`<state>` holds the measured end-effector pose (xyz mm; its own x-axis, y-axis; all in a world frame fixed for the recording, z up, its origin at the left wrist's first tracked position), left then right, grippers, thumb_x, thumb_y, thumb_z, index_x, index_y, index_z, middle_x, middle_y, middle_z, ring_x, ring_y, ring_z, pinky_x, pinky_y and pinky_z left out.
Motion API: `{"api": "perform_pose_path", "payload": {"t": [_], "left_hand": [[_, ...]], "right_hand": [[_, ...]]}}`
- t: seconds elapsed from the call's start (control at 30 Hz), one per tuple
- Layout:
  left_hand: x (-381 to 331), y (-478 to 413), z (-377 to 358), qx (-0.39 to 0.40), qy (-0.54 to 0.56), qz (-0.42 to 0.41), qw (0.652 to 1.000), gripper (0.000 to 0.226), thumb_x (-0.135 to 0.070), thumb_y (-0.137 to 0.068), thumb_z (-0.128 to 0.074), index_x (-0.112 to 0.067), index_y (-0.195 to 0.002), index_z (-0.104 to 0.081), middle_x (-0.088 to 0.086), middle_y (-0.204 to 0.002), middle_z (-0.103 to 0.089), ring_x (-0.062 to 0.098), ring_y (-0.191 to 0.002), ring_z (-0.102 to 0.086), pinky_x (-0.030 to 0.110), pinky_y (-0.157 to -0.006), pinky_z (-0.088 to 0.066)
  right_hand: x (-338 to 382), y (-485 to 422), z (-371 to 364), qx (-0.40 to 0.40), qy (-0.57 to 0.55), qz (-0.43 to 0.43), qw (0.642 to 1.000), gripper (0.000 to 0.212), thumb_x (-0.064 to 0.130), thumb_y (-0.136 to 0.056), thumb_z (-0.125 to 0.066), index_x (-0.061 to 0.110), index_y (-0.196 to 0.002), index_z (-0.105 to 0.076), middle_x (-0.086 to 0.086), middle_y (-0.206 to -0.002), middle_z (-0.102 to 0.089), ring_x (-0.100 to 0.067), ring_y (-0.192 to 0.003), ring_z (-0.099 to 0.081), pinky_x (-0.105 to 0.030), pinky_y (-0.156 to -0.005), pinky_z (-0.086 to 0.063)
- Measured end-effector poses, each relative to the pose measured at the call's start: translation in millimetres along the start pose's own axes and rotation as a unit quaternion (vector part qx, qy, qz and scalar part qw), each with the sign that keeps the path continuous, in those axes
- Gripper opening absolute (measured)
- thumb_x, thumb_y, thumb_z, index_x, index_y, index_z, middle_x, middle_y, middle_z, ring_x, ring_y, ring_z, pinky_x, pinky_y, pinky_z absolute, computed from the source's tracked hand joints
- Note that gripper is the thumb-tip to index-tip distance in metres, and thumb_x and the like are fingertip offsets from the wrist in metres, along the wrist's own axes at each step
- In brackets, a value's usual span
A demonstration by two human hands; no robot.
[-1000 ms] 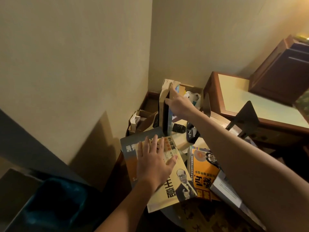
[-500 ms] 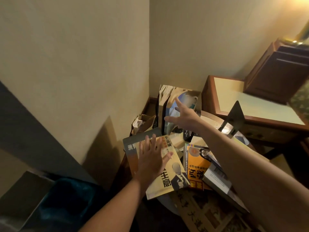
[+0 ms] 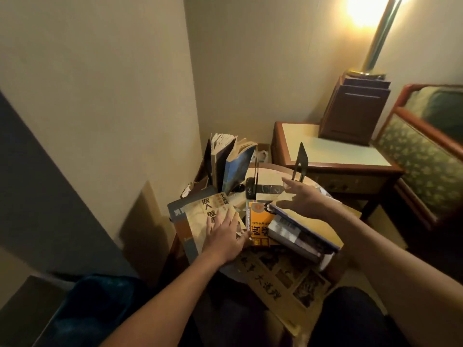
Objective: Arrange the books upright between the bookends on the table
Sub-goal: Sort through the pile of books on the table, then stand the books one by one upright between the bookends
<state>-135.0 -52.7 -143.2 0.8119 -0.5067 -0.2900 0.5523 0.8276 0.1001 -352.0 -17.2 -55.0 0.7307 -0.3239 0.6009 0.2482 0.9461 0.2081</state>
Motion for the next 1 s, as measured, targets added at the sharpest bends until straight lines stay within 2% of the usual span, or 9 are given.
{"api": "perform_pose_path", "payload": {"t": [0.1, 0.23, 0.3, 0.4, 0.53, 0.6, 0.67, 0.83, 1.0], "left_hand": [[-20.1, 7.3, -4.8, 0.008, 0.016, -0.026, 1.000, 0.075, -0.061, -0.101, -0.032, -0.022, -0.161, -0.011, 0.002, -0.169, -0.005, 0.029, -0.155, 0.002, 0.054, -0.124, 0.003], [-57.2, 2.5, -2.7, 0.025, 0.059, -0.062, 0.996, 0.074, -0.057, -0.101, -0.040, -0.023, -0.161, -0.013, 0.001, -0.169, -0.011, 0.030, -0.154, -0.011, 0.052, -0.125, -0.009], [-74.2, -5.4, 1.2, 0.024, 0.096, -0.070, 0.993, 0.073, -0.056, -0.101, -0.043, -0.025, -0.161, -0.014, 0.001, -0.168, -0.014, 0.028, -0.154, -0.015, 0.052, -0.123, -0.017], [-89.7, -19.0, -0.3, 0.049, 0.171, -0.038, 0.983, 0.070, -0.055, -0.101, -0.044, -0.030, -0.160, -0.017, 0.004, -0.167, -0.018, 0.031, -0.152, -0.023, 0.048, -0.120, -0.027], [-100.5, -32.7, -12.9, 0.094, 0.262, 0.011, 0.960, 0.068, -0.057, -0.099, -0.048, -0.035, -0.158, -0.022, 0.005, -0.165, -0.026, 0.030, -0.147, -0.032, 0.045, -0.118, -0.032], [-104.4, -36.3, -17.0, 0.100, 0.310, 0.018, 0.945, 0.068, -0.055, -0.098, -0.053, -0.037, -0.157, -0.026, 0.004, -0.161, -0.035, 0.027, -0.142, -0.040, 0.034, -0.110, -0.038], [-107.6, -38.2, -19.1, 0.105, 0.350, 0.028, 0.930, 0.070, -0.051, -0.096, -0.060, -0.036, -0.157, -0.028, 0.003, -0.158, -0.039, 0.025, -0.139, -0.044, 0.028, -0.098, -0.040], [-113.0, -48.1, -23.5, 0.108, 0.404, 0.044, 0.907, 0.083, -0.039, -0.088, -0.075, -0.033, -0.157, -0.029, 0.006, -0.160, -0.034, 0.027, -0.142, -0.038, 0.031, -0.104, -0.041], [-114.7, -57.7, -13.3, 0.034, 0.450, 0.056, 0.891, 0.076, -0.020, -0.085, -0.079, -0.024, -0.152, -0.042, 0.007, -0.155, -0.039, 0.026, -0.139, -0.040, 0.032, -0.102, -0.044]], "right_hand": [[-42.0, 28.4, 1.6, -0.014, 0.027, -0.033, 0.999, 0.079, 0.030, -0.089, -0.074, 0.034, -0.155, -0.030, -0.004, -0.147, -0.052, -0.024, -0.130, -0.050, -0.037, -0.104, -0.047], [-88.4, 50.9, 4.0, -0.013, 0.095, -0.069, 0.993, 0.075, 0.042, -0.092, -0.068, 0.032, -0.155, -0.028, -0.006, -0.144, -0.050, -0.024, -0.124, -0.051, -0.032, -0.094, -0.048], [-104.2, 51.7, 8.1, -0.024, 0.116, -0.057, 0.991, 0.073, 0.046, -0.092, -0.065, 0.030, -0.155, -0.031, -0.008, -0.149, -0.047, -0.025, -0.131, -0.047, -0.037, -0.102, -0.047], [-123.9, 48.9, 11.8, -0.038, 0.179, -0.064, 0.981, 0.070, 0.056, -0.093, -0.057, 0.032, -0.154, -0.032, -0.005, -0.162, -0.029, -0.028, -0.149, -0.025, -0.048, -0.120, -0.027], [-145.4, 39.4, 11.8, -0.020, 0.210, -0.086, 0.974, 0.073, 0.073, -0.089, -0.046, 0.044, -0.153, -0.028, -0.004, -0.167, -0.011, -0.035, -0.153, -0.006, -0.058, -0.120, -0.007], [-152.1, 35.8, 10.7, -0.011, 0.196, -0.095, 0.976, 0.077, 0.078, -0.085, -0.045, 0.049, -0.153, -0.025, -0.004, -0.168, -0.004, -0.038, -0.152, -0.001, -0.061, -0.119, -0.004], [-155.1, 35.6, 10.2, -0.004, 0.173, -0.101, 0.980, 0.081, 0.082, -0.081, -0.047, 0.053, -0.152, -0.022, -0.004, -0.168, 0.001, -0.038, -0.152, 0.000, -0.061, -0.120, -0.008], [-154.9, 40.8, 10.3, -0.003, 0.200, -0.110, 0.974, 0.089, 0.092, -0.069, -0.042, 0.062, -0.149, -0.016, -0.001, -0.165, -0.009, -0.034, -0.140, -0.020, -0.050, -0.107, -0.032], [-145.9, 50.7, 7.5, -0.005, 0.222, -0.101, 0.970, 0.091, 0.094, -0.066, -0.045, 0.065, -0.147, -0.016, -0.003, -0.162, -0.014, -0.032, -0.133, -0.025, -0.047, -0.103, -0.030]]}}
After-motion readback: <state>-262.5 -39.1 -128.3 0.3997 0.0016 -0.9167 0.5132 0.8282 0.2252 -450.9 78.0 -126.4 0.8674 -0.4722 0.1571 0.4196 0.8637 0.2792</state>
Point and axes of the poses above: each hand's wrist, its own y-axis away from the middle knuckle, its own z-axis out of the back of the hand, x = y × z, the point moved 8 cm from there along -y, towards the middle knuckle
